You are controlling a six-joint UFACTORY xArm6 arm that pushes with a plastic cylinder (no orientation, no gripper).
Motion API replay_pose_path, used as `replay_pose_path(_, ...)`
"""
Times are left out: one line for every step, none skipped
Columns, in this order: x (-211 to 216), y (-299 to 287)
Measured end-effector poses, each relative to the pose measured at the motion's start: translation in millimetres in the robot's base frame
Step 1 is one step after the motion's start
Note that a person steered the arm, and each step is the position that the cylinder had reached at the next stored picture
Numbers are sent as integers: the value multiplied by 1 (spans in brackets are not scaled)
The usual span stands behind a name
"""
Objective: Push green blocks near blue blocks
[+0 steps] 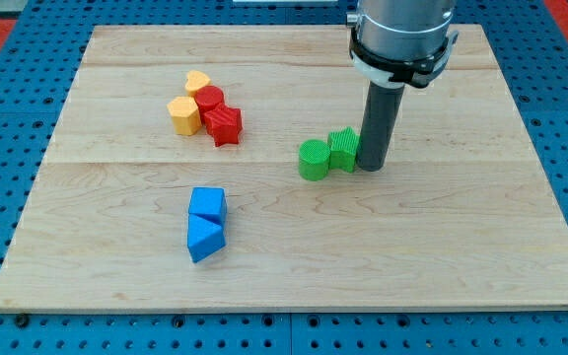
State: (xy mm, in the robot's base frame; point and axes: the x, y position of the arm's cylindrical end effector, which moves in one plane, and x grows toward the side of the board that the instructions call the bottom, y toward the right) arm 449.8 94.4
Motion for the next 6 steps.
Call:
replay_pose_path(-11, 9)
replay_pose_path(-34, 41)
replay_pose_path(-28, 25)
replay_pose_path(-42, 10)
replay_pose_path(-36, -46)
replay_pose_path(-12, -99)
